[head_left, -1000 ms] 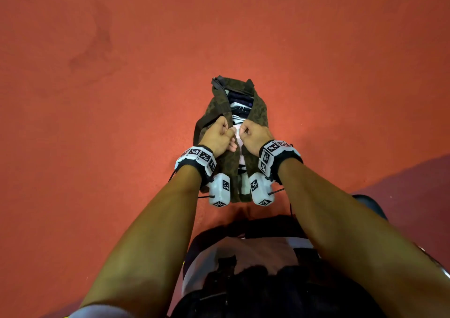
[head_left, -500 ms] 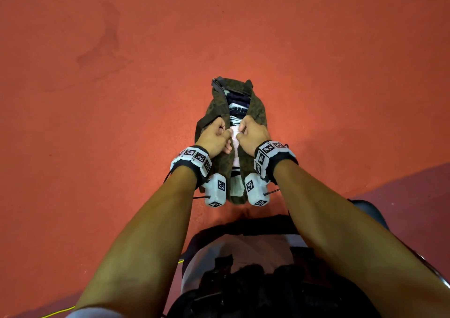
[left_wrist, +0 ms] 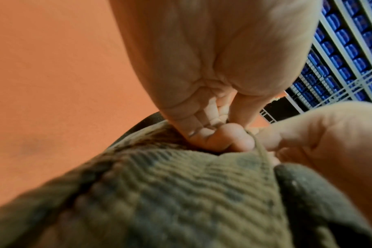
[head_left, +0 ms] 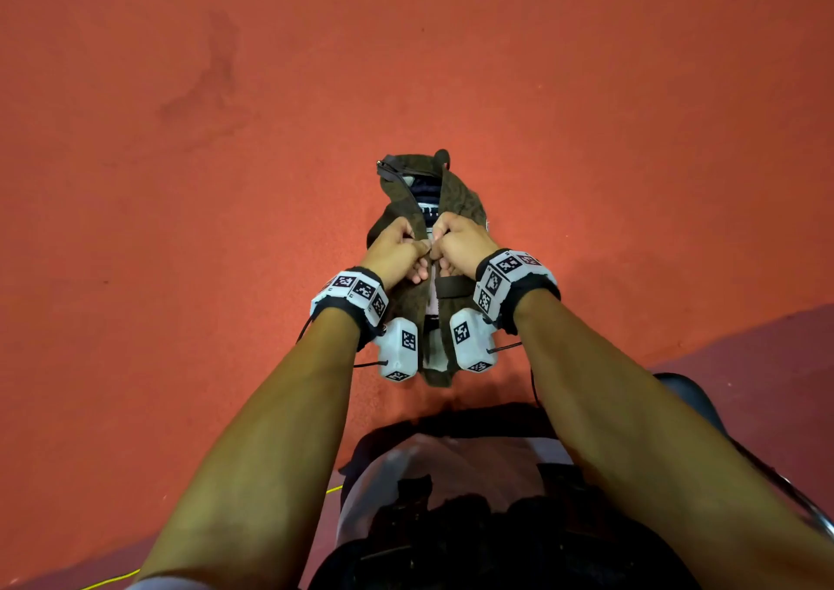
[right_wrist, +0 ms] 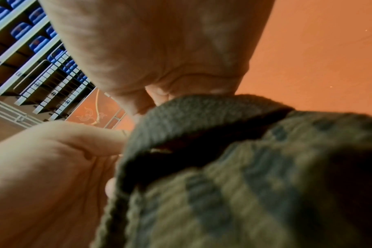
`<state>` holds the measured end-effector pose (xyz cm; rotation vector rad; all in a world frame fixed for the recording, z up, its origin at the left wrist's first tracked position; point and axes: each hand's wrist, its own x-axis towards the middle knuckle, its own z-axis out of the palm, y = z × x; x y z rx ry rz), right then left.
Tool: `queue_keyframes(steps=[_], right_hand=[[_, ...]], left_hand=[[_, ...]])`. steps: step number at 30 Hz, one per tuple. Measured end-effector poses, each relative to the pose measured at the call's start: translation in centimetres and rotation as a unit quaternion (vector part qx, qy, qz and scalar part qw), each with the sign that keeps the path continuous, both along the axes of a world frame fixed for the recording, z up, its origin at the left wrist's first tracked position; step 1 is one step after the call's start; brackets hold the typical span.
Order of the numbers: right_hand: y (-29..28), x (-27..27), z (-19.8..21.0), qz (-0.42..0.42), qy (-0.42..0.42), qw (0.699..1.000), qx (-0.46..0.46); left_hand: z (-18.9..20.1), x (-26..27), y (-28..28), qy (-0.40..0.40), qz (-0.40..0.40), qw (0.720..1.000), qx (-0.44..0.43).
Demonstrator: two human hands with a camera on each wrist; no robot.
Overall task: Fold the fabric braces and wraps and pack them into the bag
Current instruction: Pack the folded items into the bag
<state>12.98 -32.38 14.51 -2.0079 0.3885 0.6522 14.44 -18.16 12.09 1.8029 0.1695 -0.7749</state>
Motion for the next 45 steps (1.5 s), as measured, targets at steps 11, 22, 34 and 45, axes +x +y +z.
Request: queue_keyframes(steps=[11, 22, 34, 45], right_hand=[[-0.4, 2.7, 1.0, 0.024, -0.016, 1.0, 0.001], [-2.9, 10.3, 0.7, -0.07, -0.11, 0.983, -0.129], [0.6, 18.4, -0.4, 0.152, -0.02, 0.977, -0.148], [3.4, 20.1, -2.9, 0.118, -0.019, 0.983, -0.143]], left_hand=[[0.7, 3.5, 2.0, 0.056, 0.118, 0.99, 0.052], [-1.5, 9.4, 3.3, 0.0, 0.122, 0.981, 0.154], [-2.5, 16.8, 2.2, 0.107, 0.055, 0.99, 0.073], [-2.6, 18.2, 2.4, 0.079, 0.155, 0.984, -0.043]])
